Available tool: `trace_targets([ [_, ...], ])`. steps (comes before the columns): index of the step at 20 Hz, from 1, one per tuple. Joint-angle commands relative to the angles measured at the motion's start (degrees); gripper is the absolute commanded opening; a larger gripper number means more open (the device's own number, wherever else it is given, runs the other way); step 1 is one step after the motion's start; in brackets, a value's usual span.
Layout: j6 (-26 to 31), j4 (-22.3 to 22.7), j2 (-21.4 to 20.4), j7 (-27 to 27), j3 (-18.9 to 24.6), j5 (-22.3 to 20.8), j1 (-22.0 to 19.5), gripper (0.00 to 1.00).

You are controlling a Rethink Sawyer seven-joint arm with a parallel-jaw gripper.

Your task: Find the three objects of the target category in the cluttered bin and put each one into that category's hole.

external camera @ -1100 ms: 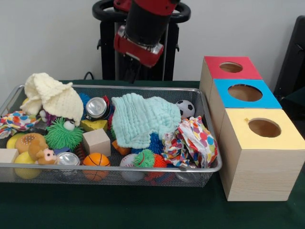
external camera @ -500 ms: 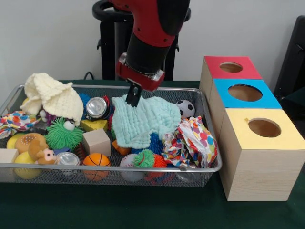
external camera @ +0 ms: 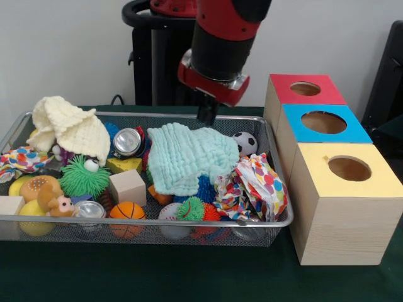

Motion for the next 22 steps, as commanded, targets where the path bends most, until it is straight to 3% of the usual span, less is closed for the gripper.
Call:
trace_targets([
  [1, 1.7, -6.7, 5.7, 21.8, 1.6, 4.0, 4.4, 0.00],
  [10, -7.6, -4.2, 11.1, 15.6, 4.1, 2.6, 1.9, 0.00],
  [12, -13.1, -1.7, 12.0, 12.9, 6.0, 2.5, -0.9, 0.00],
  [17, -27.8, 1.7, 15.3, 3.5, 11.3, -2.9, -8.8, 0.00],
  [22, -26.6, -0.6, 16.6, -1.6, 13.7, -7.4, -12.0, 0.00],
])
